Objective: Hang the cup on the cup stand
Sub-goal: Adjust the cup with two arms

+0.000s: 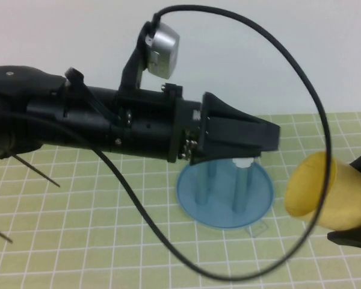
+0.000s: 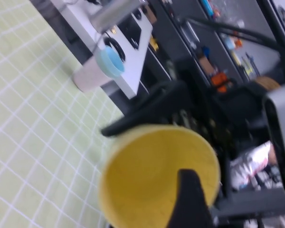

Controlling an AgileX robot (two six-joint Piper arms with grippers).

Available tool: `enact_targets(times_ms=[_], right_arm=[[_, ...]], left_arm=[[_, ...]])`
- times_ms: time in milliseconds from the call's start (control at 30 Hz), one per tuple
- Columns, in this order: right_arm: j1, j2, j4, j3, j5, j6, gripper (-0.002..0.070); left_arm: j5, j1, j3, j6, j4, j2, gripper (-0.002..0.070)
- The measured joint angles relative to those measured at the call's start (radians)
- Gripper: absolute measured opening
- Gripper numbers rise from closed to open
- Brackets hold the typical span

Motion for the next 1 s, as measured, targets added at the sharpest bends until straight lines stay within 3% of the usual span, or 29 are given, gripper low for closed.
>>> enact_targets(times_ms=[267,1000], right_arm=[[0.000,0.000,0.000,0.000,-0.026,0.000,0.0575],[0.000,0.000,0.010,0.000,-0.026,0.000,0.0575]], left_arm=[[-0.074,-0.143,0.000,0.004,0.042,-0.013,0.0457],[-0.356,-0.257,0.000,0.025,0.146,-0.013,0.0459]])
